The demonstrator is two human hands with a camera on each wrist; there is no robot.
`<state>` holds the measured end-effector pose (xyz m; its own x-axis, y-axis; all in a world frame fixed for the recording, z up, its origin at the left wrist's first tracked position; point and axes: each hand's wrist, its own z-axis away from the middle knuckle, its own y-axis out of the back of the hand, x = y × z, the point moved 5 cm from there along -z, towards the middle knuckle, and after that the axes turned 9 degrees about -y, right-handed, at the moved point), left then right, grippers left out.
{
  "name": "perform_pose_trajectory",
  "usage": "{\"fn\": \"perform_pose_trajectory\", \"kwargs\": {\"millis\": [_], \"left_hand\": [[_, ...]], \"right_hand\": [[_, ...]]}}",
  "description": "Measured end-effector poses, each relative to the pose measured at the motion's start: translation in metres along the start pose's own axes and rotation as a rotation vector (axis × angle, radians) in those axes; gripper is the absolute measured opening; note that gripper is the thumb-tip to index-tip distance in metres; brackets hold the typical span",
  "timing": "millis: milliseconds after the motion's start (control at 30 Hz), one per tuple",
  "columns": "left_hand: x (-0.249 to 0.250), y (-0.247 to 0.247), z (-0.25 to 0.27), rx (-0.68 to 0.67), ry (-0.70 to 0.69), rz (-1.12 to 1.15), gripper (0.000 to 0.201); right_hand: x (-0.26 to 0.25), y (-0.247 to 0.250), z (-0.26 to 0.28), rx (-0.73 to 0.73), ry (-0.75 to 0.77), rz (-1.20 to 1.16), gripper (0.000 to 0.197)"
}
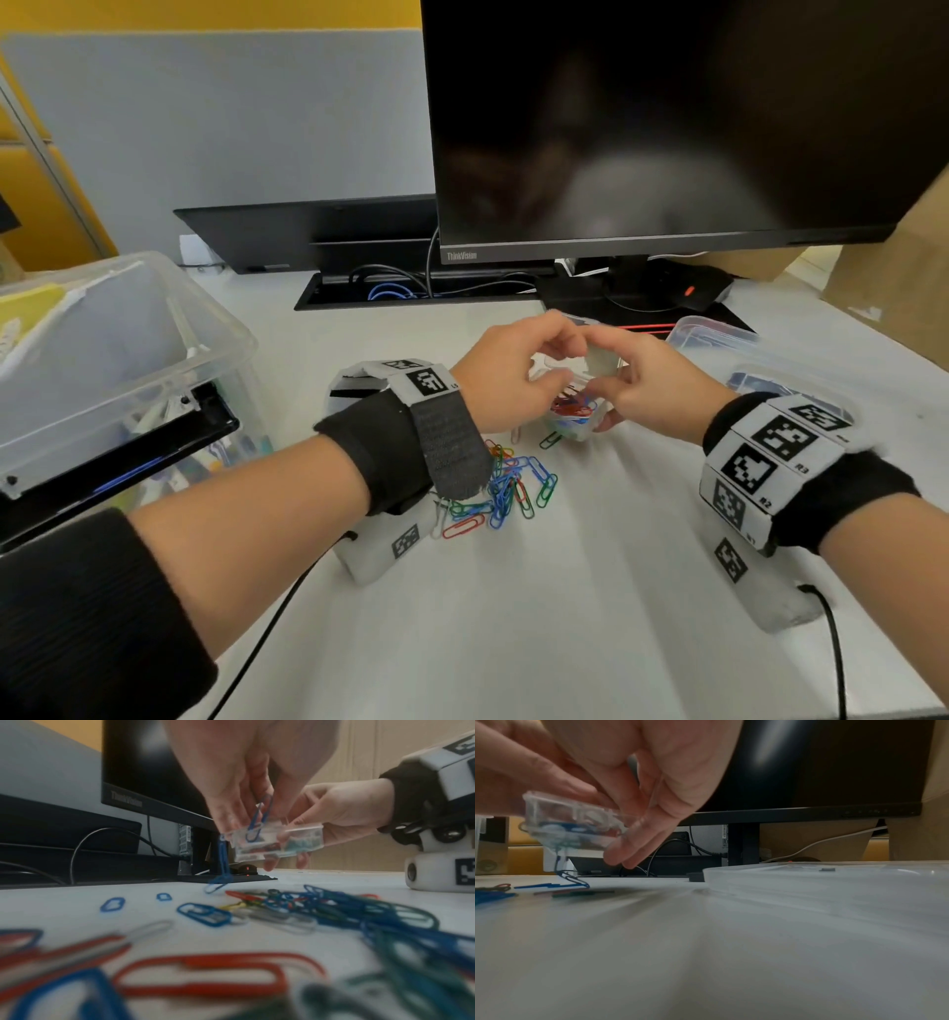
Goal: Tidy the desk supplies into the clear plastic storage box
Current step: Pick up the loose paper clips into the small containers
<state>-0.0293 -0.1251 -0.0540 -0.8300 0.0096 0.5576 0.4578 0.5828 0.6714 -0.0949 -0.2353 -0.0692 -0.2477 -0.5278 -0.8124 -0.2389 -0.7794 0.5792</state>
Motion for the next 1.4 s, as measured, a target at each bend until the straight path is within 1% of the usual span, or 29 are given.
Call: {"fn": "perform_pose_trajectory", "kwargs": {"millis": [67,100,133,200,233,267,367,433,467,500,533,567,600,667,700,733,767,800,867,933,967,1000,1067,1133,1200,1300,1367,1400], "left_hand": [[-0.004,0.009,-0.001,0.107,0.094,-0.088,0.019],[-0.008,0.011,0.001,0.121,0.175,-0.137,0.021],[-0.013,0.010,0.003,0.081,0.270,-0.170,0.027],[-0.022,0.001,0.011,-0.082,0.424,-0.134,0.045],[-0.024,-0.003,0.015,-0.133,0.466,-0.074,0.049],[-0.024,-0.005,0.018,-0.159,0.479,-0.026,0.050],[-0.020,-0.005,0.018,-0.180,0.431,-0.011,0.045],[-0.019,-0.003,0.015,-0.148,0.392,-0.003,0.037],[-0.019,0.000,0.013,-0.115,0.371,-0.007,0.029],[-0.021,0.003,0.012,-0.076,0.349,-0.039,0.022],[-0.023,0.007,0.010,-0.042,0.327,-0.099,0.021],[-0.024,0.011,0.010,-0.044,0.309,-0.178,0.023],[-0.026,0.010,0.010,-0.112,0.300,-0.261,0.028],[-0.032,0.000,0.016,-0.382,0.314,-0.363,0.038],[-0.033,-0.005,0.021,-0.502,0.324,-0.367,0.040],[-0.033,-0.008,0.025,-0.567,0.330,-0.347,0.040],[-0.030,-0.008,0.029,-0.570,0.321,-0.315,0.038],[-0.026,-0.007,0.031,-0.532,0.300,-0.288,0.034],[-0.018,-0.002,0.034,-0.453,0.219,-0.286,0.028],[-0.012,0.000,0.035,-0.416,0.145,-0.289,0.026],[-0.007,-0.002,0.036,-0.419,0.091,-0.260,0.027],[-0.001,-0.006,0.036,-0.440,0.025,-0.223,0.032],[0.008,-0.018,0.039,-0.522,-0.060,-0.184,0.047],[0.009,-0.028,0.043,-0.610,-0.073,-0.175,0.054],[0.006,-0.027,0.044,-0.623,-0.064,-0.175,0.049],[-0.001,-0.009,0.051,-0.567,-0.066,-0.231,0.030],[-0.008,0.007,0.059,-0.514,-0.045,-0.276,0.033],[-0.013,0.016,0.063,-0.457,-0.003,-0.320,0.038]], "right_hand": [[0.000,0.001,-0.001,0.022,-0.005,0.003,0.057],[0.000,0.002,0.000,0.037,-0.007,-0.003,0.058],[0.000,0.003,0.000,0.051,-0.007,-0.007,0.059],[0.000,0.005,0.000,0.077,-0.006,-0.006,0.060],[0.000,0.006,0.001,0.090,-0.006,0.002,0.061],[0.000,0.007,0.000,0.104,-0.009,0.014,0.062],[0.002,0.008,-0.001,0.127,-0.026,0.044,0.064],[0.002,0.009,-0.001,0.136,-0.027,0.077,0.062],[0.002,0.009,-0.001,0.146,-0.026,0.092,0.061],[0.002,0.010,-0.001,0.159,-0.026,0.104,0.061],[0.003,0.011,-0.001,0.172,-0.028,0.115,0.061],[0.003,0.012,-0.001,0.185,-0.031,0.128,0.061],[0.004,0.013,-0.002,0.201,-0.034,0.142,0.061],[0.004,0.015,-0.002,0.243,-0.027,0.167,0.062],[0.004,0.016,-0.002,0.263,-0.023,0.175,0.062],[0.004,0.017,-0.002,0.281,-0.022,0.178,0.062],[0.004,0.018,-0.002,0.297,-0.021,0.179,0.062],[0.004,0.019,-0.002,0.310,-0.020,0.180,0.061],[0.003,0.021,-0.002,0.327,-0.014,0.189,0.060],[0.001,0.021,-0.002,0.328,-0.007,0.197,0.059],[0.000,0.020,-0.002,0.326,-0.006,0.198,0.058],[0.000,0.020,-0.002,0.326,-0.004,0.199,0.058],[0.000,0.019,-0.001,0.326,0.004,0.197,0.057],[0.001,0.018,0.000,0.315,0.005,0.191,0.056],[0.002,0.019,0.000,0.305,0.001,0.189,0.057],[0.002,0.020,0.000,0.310,-0.001,0.195,0.056],[0.002,0.019,-0.001,0.301,-0.007,0.207,0.057],[0.001,0.018,-0.001,0.293,-0.012,0.215,0.057]]}}
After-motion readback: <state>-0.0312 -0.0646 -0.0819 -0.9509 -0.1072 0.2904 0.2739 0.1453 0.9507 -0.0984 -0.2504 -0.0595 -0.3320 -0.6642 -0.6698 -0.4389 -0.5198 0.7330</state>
